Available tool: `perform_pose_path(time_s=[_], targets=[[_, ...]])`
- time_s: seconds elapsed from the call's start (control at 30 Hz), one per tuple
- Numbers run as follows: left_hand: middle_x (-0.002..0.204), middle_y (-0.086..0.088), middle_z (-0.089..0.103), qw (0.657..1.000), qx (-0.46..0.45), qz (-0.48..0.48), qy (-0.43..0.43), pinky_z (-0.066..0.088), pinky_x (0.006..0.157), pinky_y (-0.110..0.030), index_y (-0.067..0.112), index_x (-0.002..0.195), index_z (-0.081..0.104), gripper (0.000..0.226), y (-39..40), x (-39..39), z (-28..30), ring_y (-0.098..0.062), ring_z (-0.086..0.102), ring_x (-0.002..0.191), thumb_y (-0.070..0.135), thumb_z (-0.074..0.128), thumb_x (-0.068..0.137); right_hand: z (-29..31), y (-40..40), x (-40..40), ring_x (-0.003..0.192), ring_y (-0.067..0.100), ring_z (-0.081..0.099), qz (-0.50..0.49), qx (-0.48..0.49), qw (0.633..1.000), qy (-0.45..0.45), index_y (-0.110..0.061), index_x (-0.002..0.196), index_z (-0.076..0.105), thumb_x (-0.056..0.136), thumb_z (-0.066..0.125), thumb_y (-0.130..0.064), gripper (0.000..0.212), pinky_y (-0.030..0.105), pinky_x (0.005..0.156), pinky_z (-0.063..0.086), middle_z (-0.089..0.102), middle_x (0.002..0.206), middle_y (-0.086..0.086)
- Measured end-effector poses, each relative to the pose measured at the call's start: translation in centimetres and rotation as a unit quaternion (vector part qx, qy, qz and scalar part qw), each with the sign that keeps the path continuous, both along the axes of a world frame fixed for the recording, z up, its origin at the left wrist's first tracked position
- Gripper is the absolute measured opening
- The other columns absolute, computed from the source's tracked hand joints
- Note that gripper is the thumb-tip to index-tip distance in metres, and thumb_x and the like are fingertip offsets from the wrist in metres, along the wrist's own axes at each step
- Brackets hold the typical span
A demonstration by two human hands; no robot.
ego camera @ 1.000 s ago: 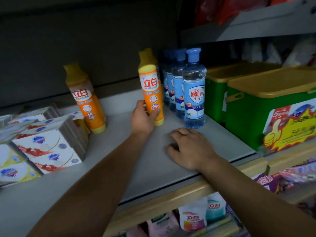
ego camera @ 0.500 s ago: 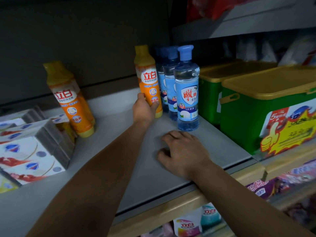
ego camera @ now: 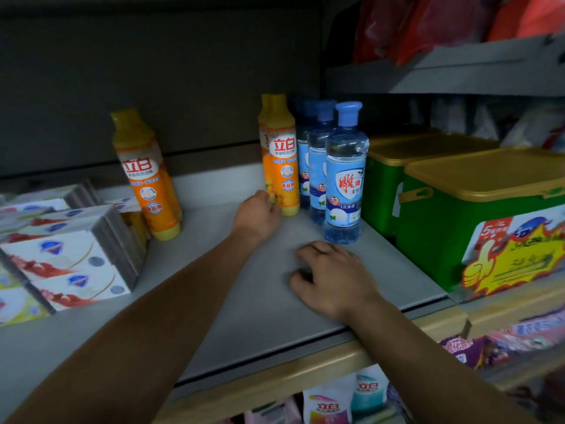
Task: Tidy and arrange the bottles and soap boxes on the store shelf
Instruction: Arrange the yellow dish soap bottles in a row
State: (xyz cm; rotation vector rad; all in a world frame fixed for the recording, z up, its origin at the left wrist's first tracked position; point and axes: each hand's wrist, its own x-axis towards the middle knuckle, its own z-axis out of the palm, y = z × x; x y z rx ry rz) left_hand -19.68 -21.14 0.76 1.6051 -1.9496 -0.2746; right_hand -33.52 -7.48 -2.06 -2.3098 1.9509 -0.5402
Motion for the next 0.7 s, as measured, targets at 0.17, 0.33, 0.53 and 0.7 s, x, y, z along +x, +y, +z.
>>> perform_pose_path(time_s=[0.17, 0.33, 0.53, 0.7], targets=[[0.124, -0.017, 0.062, 0.986, -0.023, -0.104, -0.130, 0.038, 0.097, -0.029, 0.004, 0.122, 0.061, 0.032, 6.2, 6.4, -1.5, -0.032, 0.058, 0.115, 0.016, 0.054, 0.093, 0.2, -0.1, 0.0, 0.130, 0.021, 0.040, -0.008, 0.022, 1.000, 0.009, -0.030, 0.138, 0.048, 0.091, 0.043, -0.051, 0.051, 0.032, 0.107, 0.032, 0.046, 0.141, -0.007], [0.124, -0.014, 0.065, 0.982, -0.047, -0.124, -0.134, 0.032, 0.099, -0.018, 0.001, 0.120, 0.065, 0.032, 10.9, 12.2, -1.9, -0.028, 0.061, 0.115, 0.019, 0.062, 0.092, 0.7, -0.7, 0.7, 0.132, 0.024, 0.038, -0.040, 0.062, 0.997, 0.014, -0.034, 0.138, 0.047, 0.090, 0.049, -0.054, 0.052, 0.034, 0.106, 0.031, 0.044, 0.141, -0.006], [0.141, 0.000, 0.054, 0.983, -0.025, -0.131, -0.125, 0.027, 0.109, -0.016, 0.016, 0.133, 0.058, 0.045, 11.3, 13.8, -1.8, -0.015, 0.046, 0.132, 0.039, 0.057, 0.094, 3.1, -3.7, 5.1, 0.120, 0.022, 0.055, -0.026, 0.040, 0.997, -0.060, -0.023, 0.127, 0.061, 0.087, 0.060, -0.042, 0.045, 0.034, 0.100, 0.046, 0.059, 0.131, 0.002], [0.131, 0.002, 0.062, 0.990, 0.004, -0.130, -0.060, 0.031, 0.104, -0.014, 0.019, 0.124, 0.065, 0.039, 10.6, 14.8, -1.3, -0.011, 0.053, 0.125, 0.034, 0.065, 0.089, 7.5, -8.7, 11.8, 0.111, 0.014, 0.059, 0.037, -0.011, 0.983, -0.177, -0.021, 0.123, 0.062, 0.086, 0.066, -0.035, 0.039, 0.023, 0.092, 0.043, 0.062, 0.122, -0.002]])
